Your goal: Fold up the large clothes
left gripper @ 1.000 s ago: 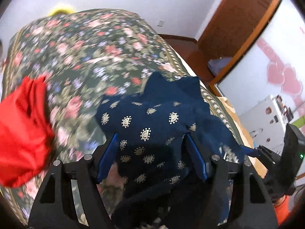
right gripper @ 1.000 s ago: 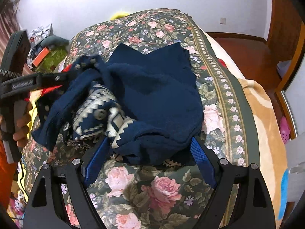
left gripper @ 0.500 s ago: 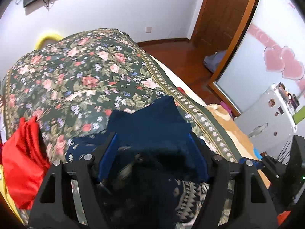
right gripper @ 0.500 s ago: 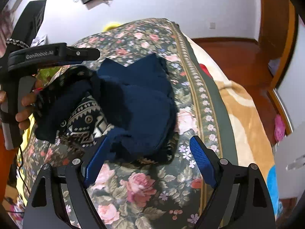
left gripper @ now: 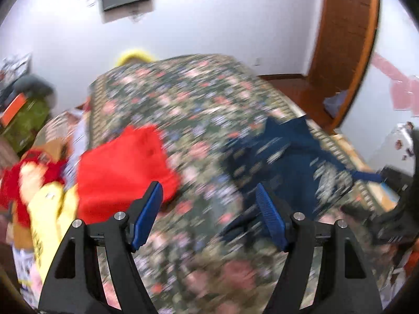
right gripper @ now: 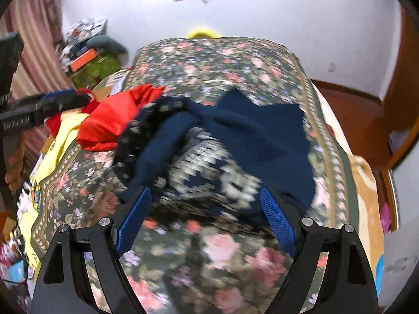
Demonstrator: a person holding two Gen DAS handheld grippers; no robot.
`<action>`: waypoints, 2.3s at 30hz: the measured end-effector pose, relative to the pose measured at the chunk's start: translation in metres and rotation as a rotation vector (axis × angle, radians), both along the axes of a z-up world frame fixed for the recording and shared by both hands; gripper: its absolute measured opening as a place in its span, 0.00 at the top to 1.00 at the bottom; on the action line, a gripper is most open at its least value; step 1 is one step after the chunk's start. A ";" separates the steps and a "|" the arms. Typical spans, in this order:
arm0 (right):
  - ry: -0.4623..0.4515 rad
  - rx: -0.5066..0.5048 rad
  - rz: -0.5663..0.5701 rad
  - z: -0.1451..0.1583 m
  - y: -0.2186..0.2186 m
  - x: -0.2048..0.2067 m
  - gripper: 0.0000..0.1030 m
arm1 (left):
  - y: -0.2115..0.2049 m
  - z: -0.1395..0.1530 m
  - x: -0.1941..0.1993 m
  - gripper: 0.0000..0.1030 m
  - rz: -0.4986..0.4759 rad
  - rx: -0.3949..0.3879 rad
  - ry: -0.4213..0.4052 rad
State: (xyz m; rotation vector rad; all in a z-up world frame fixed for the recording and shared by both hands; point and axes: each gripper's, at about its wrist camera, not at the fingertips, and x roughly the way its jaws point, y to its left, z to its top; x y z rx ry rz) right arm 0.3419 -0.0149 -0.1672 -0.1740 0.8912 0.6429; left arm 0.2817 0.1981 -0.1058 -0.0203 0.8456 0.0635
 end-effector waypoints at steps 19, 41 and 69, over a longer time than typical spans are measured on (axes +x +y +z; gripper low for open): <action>0.108 -0.105 -0.086 -0.059 0.125 0.025 0.10 | 0.080 -0.093 -0.076 0.30 0.151 -0.145 0.108; 0.070 0.037 -0.026 -0.016 0.057 0.066 0.89 | 0.006 -0.119 0.036 0.30 -0.007 -0.278 0.146; 0.362 0.106 -0.003 -0.019 -0.086 0.157 0.85 | -0.135 -0.094 0.162 0.21 -0.219 -0.320 0.206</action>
